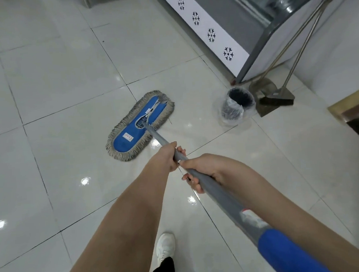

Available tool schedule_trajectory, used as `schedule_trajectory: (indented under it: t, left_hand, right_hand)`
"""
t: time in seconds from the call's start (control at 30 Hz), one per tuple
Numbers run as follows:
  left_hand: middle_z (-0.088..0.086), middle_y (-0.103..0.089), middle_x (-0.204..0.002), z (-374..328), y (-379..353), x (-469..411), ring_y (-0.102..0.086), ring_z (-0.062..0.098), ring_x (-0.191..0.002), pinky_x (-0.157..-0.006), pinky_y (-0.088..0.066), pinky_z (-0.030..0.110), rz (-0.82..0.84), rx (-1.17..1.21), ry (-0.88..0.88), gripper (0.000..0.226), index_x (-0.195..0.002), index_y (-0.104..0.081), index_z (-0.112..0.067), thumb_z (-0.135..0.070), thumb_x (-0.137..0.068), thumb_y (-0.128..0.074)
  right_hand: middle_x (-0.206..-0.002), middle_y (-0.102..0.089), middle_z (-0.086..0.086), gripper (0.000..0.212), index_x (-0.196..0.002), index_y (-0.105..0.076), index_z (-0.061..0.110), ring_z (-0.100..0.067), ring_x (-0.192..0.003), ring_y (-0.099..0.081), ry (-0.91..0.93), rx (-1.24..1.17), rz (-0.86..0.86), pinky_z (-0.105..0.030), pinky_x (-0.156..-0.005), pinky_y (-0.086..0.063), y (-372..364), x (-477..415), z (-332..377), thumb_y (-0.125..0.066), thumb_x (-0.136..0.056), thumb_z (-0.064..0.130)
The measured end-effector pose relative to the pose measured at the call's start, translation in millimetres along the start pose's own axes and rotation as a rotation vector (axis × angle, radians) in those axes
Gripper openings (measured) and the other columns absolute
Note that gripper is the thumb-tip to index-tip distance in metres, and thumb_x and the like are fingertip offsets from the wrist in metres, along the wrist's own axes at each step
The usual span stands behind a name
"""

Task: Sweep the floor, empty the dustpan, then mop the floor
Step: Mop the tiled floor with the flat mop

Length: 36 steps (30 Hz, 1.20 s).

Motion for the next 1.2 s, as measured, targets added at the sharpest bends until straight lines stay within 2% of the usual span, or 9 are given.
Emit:
schedule_trajectory:
  t: [0.17,0.33,0.43,0.53,0.6,0.77,0.87,0.93,1.2]
  left_hand:
    - [0.001,-0.05,-0.049,2.6,-23.1,14.1,-0.047,0.012,-0.051,-0.037,-0.042,0.017,-0.04,-0.021,0.023,0.028,-0.075,-0.045,-0.007,-0.021,-0.099,-0.047]
    - [0.002,-0.046,-0.027,6.1,-57.0,37.7,-0.049,0.012,-0.042,-0.045,-0.044,0.024,-0.071,-0.036,0.053,0.029,-0.074,-0.047,-0.005,-0.019,-0.099,-0.045]
    - [0.004,-0.057,-0.052,10.8,-86.8,52.3,-0.053,0.012,-0.047,-0.033,-0.045,0.019,-0.054,0.013,0.06,0.022,-0.079,-0.047,-0.003,-0.011,-0.099,-0.043]
    - [0.004,-0.062,-0.094,17.6,-117.6,64.3,-0.065,0.013,-0.091,-0.052,-0.053,0.022,-0.033,0.1,0.065,0.014,-0.094,-0.049,-0.011,-0.009,-0.1,-0.037]
    - [0.004,-0.059,-0.104,19.4,-132.9,69.8,-0.062,0.015,-0.104,-0.046,-0.053,0.024,-0.027,0.091,0.064,0.017,-0.112,-0.052,-0.011,-0.014,-0.1,-0.039]
    - [0.014,-0.063,-0.12,14.1,-154.6,61.8,-0.067,0.024,-0.096,-0.036,-0.052,0.029,-0.047,-0.045,0.037,0.037,-0.126,-0.052,0.0,-0.013,-0.092,-0.042]
    - [0.017,-0.07,-0.078,7.2,-163.9,69.1,-0.066,0.025,-0.049,-0.042,-0.051,0.022,0.046,-0.049,-0.025,0.024,-0.104,-0.052,0.004,-0.01,-0.098,-0.034]
    - [0.013,-0.064,-0.052,0.8,-169.5,72.2,-0.061,0.022,-0.035,-0.039,-0.048,0.018,0.116,-0.077,-0.052,0.023,-0.095,-0.048,-0.002,-0.014,-0.1,-0.029]
    - [0.007,-0.054,-0.069,-52.7,-171.2,75.1,-0.057,0.017,-0.058,-0.049,-0.05,0.027,0.128,-0.223,-0.152,0.034,-0.108,-0.046,-0.009,-0.04,-0.1,-0.033]
  right_hand:
    - [-0.031,-0.041,0.0,0.033,-0.076,-0.042,0.007,-0.005,-0.021,-0.036,-0.003,-0.012,0.014,-0.009,-0.028,-0.031,21.7,23.4,5.9,-0.043,-0.101,0.028]
    - [-0.033,-0.042,0.002,0.033,-0.078,-0.043,0.007,-0.003,-0.021,-0.038,-0.02,0.096,0.055,-0.01,-0.027,-0.032,52.5,55.6,18.9,-0.042,-0.1,0.032]
    - [-0.037,-0.049,0.006,0.036,-0.079,-0.048,0.008,-0.001,-0.025,-0.044,-0.096,0.266,0.091,-0.013,-0.029,-0.035,87.5,72.5,25.9,-0.045,-0.096,0.04]
    - [-0.044,-0.051,0.008,0.038,-0.087,-0.057,0.008,-0.002,-0.031,-0.048,-0.125,0.413,0.097,-0.012,-0.034,-0.034,122.2,85.5,34.8,-0.053,-0.089,0.046]
    - [-0.043,-0.049,0.007,0.039,-0.086,-0.058,0.006,-0.004,-0.029,-0.045,-0.105,0.419,0.078,-0.012,-0.031,-0.032,140.6,95.0,44.1,-0.05,-0.092,0.044]
    - [-0.042,-0.049,0.003,0.04,-0.081,-0.06,0.003,-0.006,-0.027,-0.042,-0.06,0.435,0.081,-0.013,-0.027,-0.029,165.3,101.1,66.2,-0.05,-0.091,0.041]
    - [-0.041,-0.048,0.003,0.036,-0.075,-0.055,0.008,-0.006,-0.027,-0.043,-0.045,0.438,0.087,-0.011,-0.028,-0.03,168.1,95.7,73.7,-0.05,-0.091,0.039]
    - [-0.04,-0.048,0.002,0.035,-0.072,-0.054,0.008,-0.006,-0.026,-0.043,-0.024,0.419,0.088,-0.01,-0.028,-0.031,169.3,94.0,82.5,-0.049,-0.092,0.037]
    - [-0.039,-0.051,-0.004,0.038,-0.07,-0.055,0.001,-0.009,-0.024,-0.043,0.13,0.248,0.005,-0.008,-0.027,-0.032,169.9,93.2,148.0,-0.044,-0.091,0.03]
Point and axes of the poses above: each hand's wrist, its own x-axis away from the middle knuckle, its own y-axis out of the back of the hand, z = x × y, the point moved 8 cm from there along -x, towards the middle knuckle
